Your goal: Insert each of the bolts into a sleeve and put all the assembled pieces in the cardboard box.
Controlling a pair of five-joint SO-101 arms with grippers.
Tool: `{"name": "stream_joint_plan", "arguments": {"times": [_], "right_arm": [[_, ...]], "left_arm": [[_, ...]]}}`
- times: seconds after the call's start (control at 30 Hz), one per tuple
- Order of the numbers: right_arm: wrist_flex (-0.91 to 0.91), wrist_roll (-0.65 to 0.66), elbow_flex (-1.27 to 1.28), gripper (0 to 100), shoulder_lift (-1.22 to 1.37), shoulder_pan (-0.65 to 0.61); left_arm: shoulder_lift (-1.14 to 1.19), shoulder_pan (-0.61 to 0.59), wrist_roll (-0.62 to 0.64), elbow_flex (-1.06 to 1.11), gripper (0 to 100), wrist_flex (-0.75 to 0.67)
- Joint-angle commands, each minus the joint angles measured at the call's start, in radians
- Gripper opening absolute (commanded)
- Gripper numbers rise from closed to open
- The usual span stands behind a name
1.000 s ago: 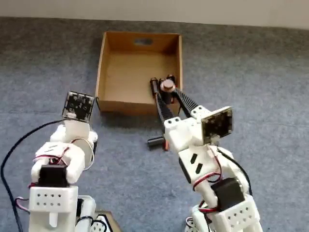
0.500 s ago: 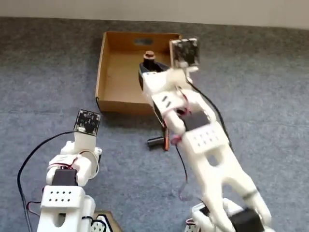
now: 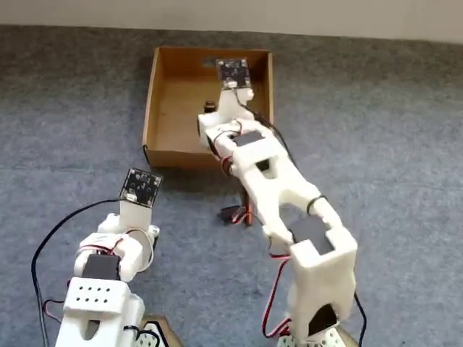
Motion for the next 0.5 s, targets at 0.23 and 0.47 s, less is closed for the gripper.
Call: {"name": "stream_joint_plan", "arguments": {"times": [0.23, 0.47], "right_arm": [[0.268, -0.011, -0.328, 0.6, 0.165, 0.039], [0.415, -0.011, -0.555, 0.6, 0.337, 0.039]], "left_arm": [[-0.008, 0.012, -0.008, -0.004, 2, -0.018], [-0.008, 0.010, -0.008, -0.004, 2, -0.018]]}}
